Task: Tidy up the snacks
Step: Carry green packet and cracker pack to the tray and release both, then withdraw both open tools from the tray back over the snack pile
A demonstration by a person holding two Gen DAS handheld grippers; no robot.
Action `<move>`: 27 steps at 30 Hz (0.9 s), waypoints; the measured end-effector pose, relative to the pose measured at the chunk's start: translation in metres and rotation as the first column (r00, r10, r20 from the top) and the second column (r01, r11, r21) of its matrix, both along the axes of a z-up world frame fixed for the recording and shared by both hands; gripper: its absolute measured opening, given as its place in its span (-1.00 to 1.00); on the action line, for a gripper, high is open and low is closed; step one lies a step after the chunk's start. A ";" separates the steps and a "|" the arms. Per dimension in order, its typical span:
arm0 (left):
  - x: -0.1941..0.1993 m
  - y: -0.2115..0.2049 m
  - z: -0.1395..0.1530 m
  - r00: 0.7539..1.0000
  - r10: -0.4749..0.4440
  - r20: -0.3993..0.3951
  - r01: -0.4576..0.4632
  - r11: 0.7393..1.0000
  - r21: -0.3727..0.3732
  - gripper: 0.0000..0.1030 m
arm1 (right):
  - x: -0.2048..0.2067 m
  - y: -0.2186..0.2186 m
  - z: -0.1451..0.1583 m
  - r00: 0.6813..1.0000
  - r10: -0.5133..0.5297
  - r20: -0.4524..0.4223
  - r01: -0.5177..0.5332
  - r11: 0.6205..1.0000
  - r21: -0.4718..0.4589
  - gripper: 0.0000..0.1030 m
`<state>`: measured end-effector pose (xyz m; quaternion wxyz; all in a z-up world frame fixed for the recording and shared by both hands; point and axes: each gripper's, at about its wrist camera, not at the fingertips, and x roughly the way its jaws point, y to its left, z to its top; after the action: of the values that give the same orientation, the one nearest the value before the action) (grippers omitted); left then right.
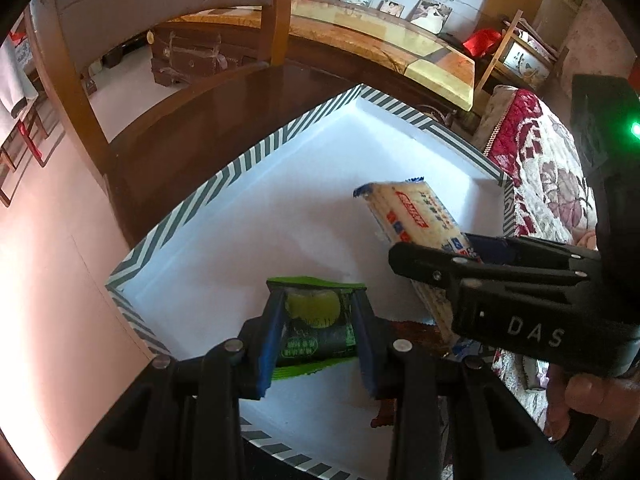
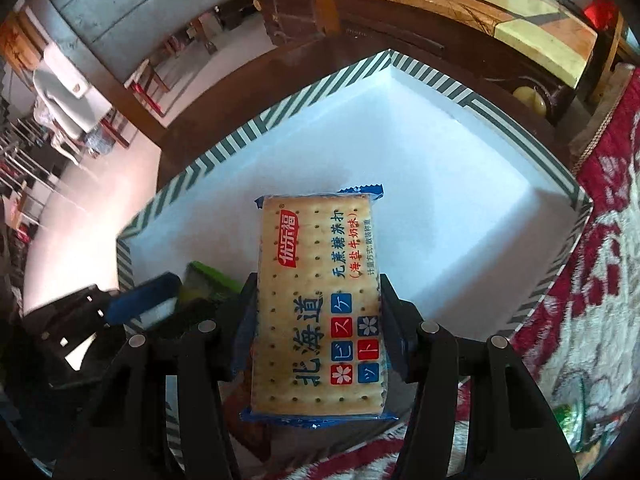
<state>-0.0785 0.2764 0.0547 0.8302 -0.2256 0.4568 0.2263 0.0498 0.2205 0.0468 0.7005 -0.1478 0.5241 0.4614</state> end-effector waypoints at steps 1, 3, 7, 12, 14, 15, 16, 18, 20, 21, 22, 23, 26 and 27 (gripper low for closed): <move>0.001 0.000 0.000 1.000 0.005 -0.004 -0.005 1.000 -0.002 0.13 | 0.002 0.000 -0.001 1.000 -0.011 -0.012 0.011 1.000 0.008 0.09; 0.000 0.000 0.001 1.000 0.010 0.010 -0.010 1.000 -0.010 0.41 | 0.005 -0.003 -0.002 0.998 -0.035 -0.047 0.036 0.999 0.026 0.10; -0.003 0.000 0.003 0.999 0.014 0.038 -0.014 1.000 -0.015 0.53 | 0.009 -0.012 0.001 0.994 -0.086 -0.072 0.090 0.994 0.064 0.11; -0.005 -0.002 0.006 0.999 0.015 0.049 -0.014 1.000 -0.007 0.53 | 0.010 -0.031 0.014 0.986 -0.126 -0.108 0.140 0.981 0.134 0.11; -0.007 -0.005 0.009 0.999 0.010 0.051 -0.010 1.000 0.006 0.53 | 0.006 -0.039 0.019 0.986 -0.138 -0.092 0.150 0.978 0.145 0.11; -0.008 -0.007 0.010 0.999 0.011 0.051 -0.012 1.000 0.020 0.53 | 0.003 -0.045 0.022 0.986 -0.145 -0.086 0.156 0.976 0.152 0.11; -0.009 -0.009 0.012 0.999 0.012 0.053 -0.013 0.999 0.032 0.53 | 0.002 -0.051 0.023 0.985 -0.150 -0.085 0.161 0.974 0.157 0.11; -0.010 -0.016 0.016 0.998 0.006 0.057 -0.009 0.999 0.051 0.53 | -0.003 -0.064 0.024 0.983 -0.162 -0.082 0.174 0.972 0.156 0.11; -0.011 -0.022 0.018 0.998 -0.001 0.057 -0.002 0.998 0.064 0.54 | -0.009 -0.080 0.024 0.981 -0.185 -0.062 0.193 0.970 0.149 0.11; -0.011 -0.027 0.019 0.998 -0.009 0.055 0.005 0.997 0.075 0.54 | -0.013 -0.090 0.023 0.978 -0.201 -0.051 0.206 0.967 0.148 0.11; -0.010 -0.032 0.019 0.998 -0.018 0.052 0.013 0.996 0.085 0.54 | -0.015 -0.098 0.022 0.976 -0.215 -0.044 0.219 0.965 0.146 0.11; -0.009 -0.036 0.020 0.998 -0.027 0.050 0.022 0.995 0.092 0.54 | -0.017 -0.106 0.022 0.973 -0.229 -0.040 0.232 0.962 0.144 0.11; -0.007 -0.051 0.024 0.997 -0.058 0.055 0.052 0.993 0.102 0.54 | -0.022 -0.131 0.019 0.963 -0.266 -0.030 0.268 0.953 0.143 0.11; -0.007 -0.056 0.025 0.996 -0.069 0.058 0.063 0.992 0.106 0.54 | -0.024 -0.141 0.017 0.960 -0.278 -0.029 0.279 0.950 0.137 0.11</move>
<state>-0.0852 0.2201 0.0800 0.8615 -0.1737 0.4258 0.2152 0.0260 0.0796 0.0640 0.7646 -0.0208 0.5094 0.3942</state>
